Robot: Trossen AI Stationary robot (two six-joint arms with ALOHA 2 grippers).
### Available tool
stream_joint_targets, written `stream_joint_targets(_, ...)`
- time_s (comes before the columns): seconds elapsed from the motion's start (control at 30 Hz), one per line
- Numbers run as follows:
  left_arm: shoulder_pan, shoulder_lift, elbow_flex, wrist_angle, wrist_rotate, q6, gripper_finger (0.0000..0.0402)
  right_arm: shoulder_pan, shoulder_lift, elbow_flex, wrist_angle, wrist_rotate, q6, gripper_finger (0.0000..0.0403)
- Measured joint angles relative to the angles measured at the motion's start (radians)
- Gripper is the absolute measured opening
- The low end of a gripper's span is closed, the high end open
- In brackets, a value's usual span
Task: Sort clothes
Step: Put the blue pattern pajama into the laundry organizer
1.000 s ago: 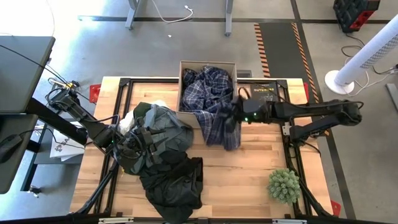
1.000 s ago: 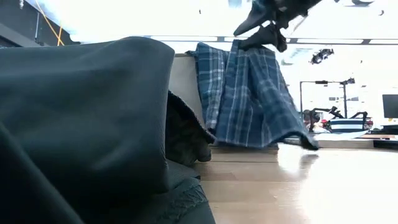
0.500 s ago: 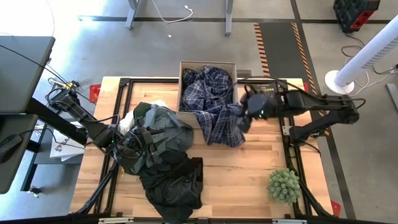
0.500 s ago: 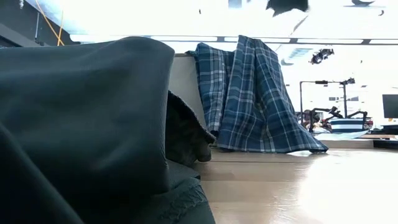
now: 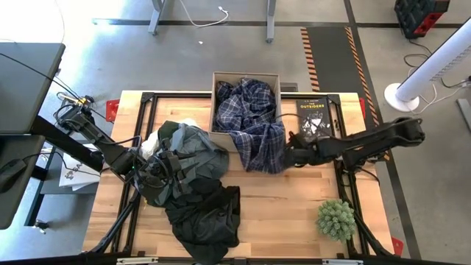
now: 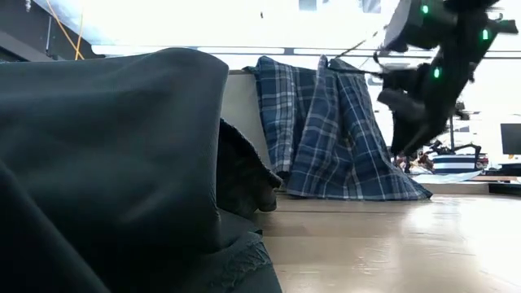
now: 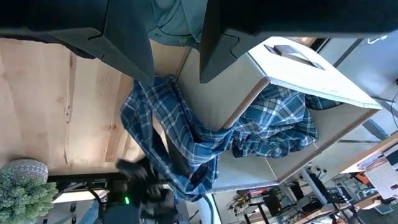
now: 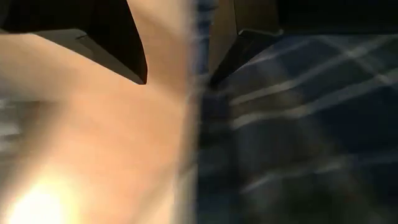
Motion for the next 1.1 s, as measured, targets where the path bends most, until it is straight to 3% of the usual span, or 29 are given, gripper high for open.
stream_joint_targets(0.1,0.0,0.0,0.0,0.0,0.0,0.0,0.0124,0.0,0.0,-0.104,0.377,-0.119,-0.082,0.0169)
stream_joint_targets(0.17,0.0,0.0,0.0,0.0,0.0,0.0,0.0124,0.006,0.0,-0.127,0.557,-0.142,-0.118,0.0169)
stream_joint_targets(0.33,0.0,0.0,0.0,0.001,-0.001,0.0,0.0124,0.009,0.0,-0.07,0.753,-0.117,-0.244,0.0169)
stream_joint_targets(0.53,0.0,0.0,0.0,0.001,-0.003,0.001,0.0124,0.006,0.0,0.115,0.728,-0.079,-0.446,0.0169)
stream_joint_targets(0.8,0.0,0.0,0.0,0.0,-0.007,0.002,0.0124,-0.093,0.024,0.4,0.581,0.102,-0.713,0.0169)
stream_joint_targets(0.93,0.0,0.0,0.0,0.0,-0.007,0.001,0.0124,-0.215,0.11,0.532,0.529,0.049,-0.8,0.0169)
stream_joint_targets(1.1,0.0,0.0,0.0,-0.001,-0.007,0.003,0.0124,-0.364,0.292,0.704,0.39,-0.105,-0.829,0.0169)
